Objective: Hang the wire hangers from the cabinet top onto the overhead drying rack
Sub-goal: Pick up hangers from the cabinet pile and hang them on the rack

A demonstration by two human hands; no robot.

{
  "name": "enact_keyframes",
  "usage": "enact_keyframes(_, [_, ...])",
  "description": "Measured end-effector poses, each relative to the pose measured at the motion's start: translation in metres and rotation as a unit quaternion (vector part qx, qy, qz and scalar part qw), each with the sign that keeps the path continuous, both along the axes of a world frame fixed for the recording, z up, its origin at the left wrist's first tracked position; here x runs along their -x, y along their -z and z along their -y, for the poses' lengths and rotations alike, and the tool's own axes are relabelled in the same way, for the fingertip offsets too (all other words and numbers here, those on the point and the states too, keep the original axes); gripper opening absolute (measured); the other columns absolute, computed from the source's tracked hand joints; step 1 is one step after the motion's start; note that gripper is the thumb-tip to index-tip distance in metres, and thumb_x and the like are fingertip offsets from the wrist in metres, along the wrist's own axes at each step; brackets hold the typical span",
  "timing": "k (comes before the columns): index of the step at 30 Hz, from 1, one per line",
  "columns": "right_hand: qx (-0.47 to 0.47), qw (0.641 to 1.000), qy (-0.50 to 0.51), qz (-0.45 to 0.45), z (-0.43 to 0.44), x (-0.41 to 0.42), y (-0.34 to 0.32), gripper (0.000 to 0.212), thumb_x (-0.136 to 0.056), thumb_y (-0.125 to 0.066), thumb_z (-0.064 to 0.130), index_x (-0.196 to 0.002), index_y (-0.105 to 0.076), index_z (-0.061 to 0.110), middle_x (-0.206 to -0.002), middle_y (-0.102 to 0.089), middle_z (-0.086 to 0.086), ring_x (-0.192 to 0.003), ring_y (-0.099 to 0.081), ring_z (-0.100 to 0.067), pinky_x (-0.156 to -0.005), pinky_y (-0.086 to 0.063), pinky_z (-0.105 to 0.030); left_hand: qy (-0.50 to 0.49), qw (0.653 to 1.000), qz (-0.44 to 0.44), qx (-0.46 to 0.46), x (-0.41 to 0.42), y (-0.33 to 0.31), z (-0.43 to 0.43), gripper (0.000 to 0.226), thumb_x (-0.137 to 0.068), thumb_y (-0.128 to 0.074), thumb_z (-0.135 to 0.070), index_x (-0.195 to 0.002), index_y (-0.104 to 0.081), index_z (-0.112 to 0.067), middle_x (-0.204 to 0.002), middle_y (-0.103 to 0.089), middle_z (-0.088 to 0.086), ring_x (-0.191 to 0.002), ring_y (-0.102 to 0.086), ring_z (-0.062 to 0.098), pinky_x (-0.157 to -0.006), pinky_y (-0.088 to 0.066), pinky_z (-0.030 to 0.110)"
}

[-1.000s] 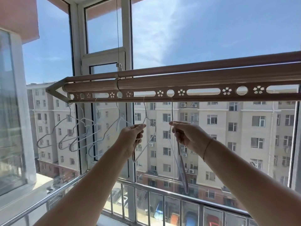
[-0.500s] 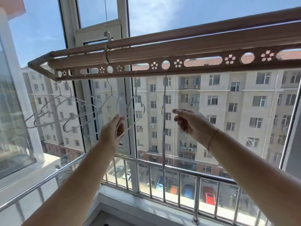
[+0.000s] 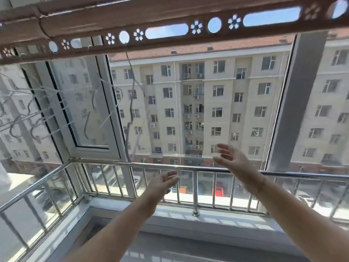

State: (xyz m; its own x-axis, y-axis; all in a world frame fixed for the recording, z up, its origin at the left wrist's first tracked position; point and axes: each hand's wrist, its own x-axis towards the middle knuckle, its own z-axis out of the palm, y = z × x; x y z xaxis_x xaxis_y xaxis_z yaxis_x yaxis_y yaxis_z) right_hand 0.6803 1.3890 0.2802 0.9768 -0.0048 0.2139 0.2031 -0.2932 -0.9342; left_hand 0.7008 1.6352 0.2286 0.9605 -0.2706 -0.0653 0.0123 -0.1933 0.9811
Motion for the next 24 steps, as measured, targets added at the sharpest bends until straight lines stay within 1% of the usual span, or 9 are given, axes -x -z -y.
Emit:
enact_keyframes(3, [-0.005,0.998,0.065,0.002,0.061,0.031,0.014,0.072,-0.078,-0.07,0.034,-0.14,-0.036,0.019,-0.142,-0.039,-0.011,-0.129,-0.039,-0.024,-0.096,-0.038,-0.027,0.077,0.997,0.015,-0.014,0.012,0.004,0.066,0.052,-0.087,-0.063,-0.03,-0.135,-0.045,-0.021,-0.128,-0.057,-0.001,-0.115,-0.055,0.011,-0.092,-0.042,0.025])
enact_keyframes(5, [-0.005,0.994,0.11,0.003,0.103,0.056,0.02,0.074,-0.08,-0.069,0.03,-0.142,-0.031,0.022,-0.146,-0.034,-0.011,-0.132,-0.035,-0.025,-0.099,-0.034,-0.031,0.126,0.992,0.023,-0.019,0.022,0.009,0.111,0.062,-0.083,-0.068,-0.035,-0.138,-0.042,-0.023,-0.132,-0.055,0.001,-0.117,-0.054,0.011,-0.098,-0.041,0.028])
enact_keyframes(9, [-0.007,0.982,0.187,0.002,0.21,0.121,0.037,0.079,-0.081,-0.068,0.026,-0.146,-0.023,0.025,-0.152,-0.027,-0.005,-0.139,-0.026,-0.021,-0.109,-0.027,-0.034,0.224,0.973,0.038,-0.034,0.057,0.021,0.225,0.076,-0.073,-0.069,-0.043,-0.14,-0.038,-0.028,-0.136,-0.051,-0.002,-0.12,-0.052,0.007,-0.098,-0.044,0.026])
enact_keyframes(11, [0.003,0.974,0.225,0.003,0.26,0.155,0.045,0.082,-0.08,-0.07,0.027,-0.146,-0.022,0.026,-0.152,-0.027,-0.005,-0.14,-0.026,-0.021,-0.111,-0.027,-0.036,0.261,0.963,0.048,-0.038,0.081,0.027,0.281,0.075,-0.076,-0.07,-0.041,-0.142,-0.037,-0.028,-0.137,-0.05,-0.002,-0.124,-0.049,0.009,-0.102,-0.043,0.029])
enact_keyframes(14, [0.005,0.965,0.261,0.001,0.326,0.208,0.057,0.084,-0.079,-0.071,0.026,-0.147,-0.022,0.027,-0.148,-0.031,-0.004,-0.136,-0.03,-0.018,-0.106,-0.03,-0.032,0.296,0.953,0.053,-0.028,0.119,0.037,0.36,0.071,-0.08,-0.072,-0.03,-0.142,-0.037,-0.023,-0.135,-0.05,0.0,-0.125,-0.048,0.013,-0.101,-0.041,0.029])
enact_keyframes(18, [-0.016,0.949,0.316,-0.005,0.404,0.277,0.072,0.092,-0.07,-0.077,0.033,-0.146,-0.025,0.024,-0.148,-0.032,-0.004,-0.135,-0.032,-0.023,-0.106,-0.033,-0.036,0.335,0.941,0.045,-0.013,0.168,0.05,0.455,0.074,-0.075,-0.074,-0.033,-0.14,-0.039,-0.027,-0.132,-0.051,-0.002,-0.121,-0.05,0.011,-0.098,-0.04,0.027])
enact_keyframes(20, [-0.02,0.942,0.335,0.0,0.439,0.31,0.077,0.087,-0.074,-0.076,0.026,-0.145,-0.026,0.023,-0.147,-0.032,0.0,-0.135,-0.031,-0.02,-0.107,-0.032,-0.036,0.358,0.933,0.039,-0.009,0.193,0.055,0.498,0.071,-0.078,-0.074,-0.03,-0.14,-0.039,-0.027,-0.132,-0.051,-0.003,-0.122,-0.049,0.011,-0.096,-0.04,0.026])
enact_keyframes(22, [-0.032,0.932,0.362,-0.001,0.469,0.341,0.08,0.082,-0.078,-0.072,0.016,-0.145,-0.025,0.022,-0.149,-0.028,-0.003,-0.136,-0.029,-0.022,-0.112,-0.029,-0.041,0.381,0.924,0.037,-0.005,0.215,0.057,0.537,0.068,-0.081,-0.071,-0.024,-0.141,-0.038,-0.025,-0.132,-0.051,-0.002,-0.123,-0.048,0.012,-0.095,-0.04,0.026])
enact_keyframes(24, [-0.039,0.919,0.393,-0.004,0.496,0.371,0.083,0.084,-0.079,-0.071,0.014,-0.146,-0.022,0.023,-0.151,-0.025,-0.005,-0.138,-0.028,-0.023,-0.113,-0.028,-0.042,0.403,0.914,0.039,-0.003,0.235,0.057,0.575,0.07,-0.08,-0.073,-0.023,-0.141,-0.039,-0.023,-0.133,-0.051,0.0,-0.125,-0.048,0.013,-0.099,-0.041,0.028])
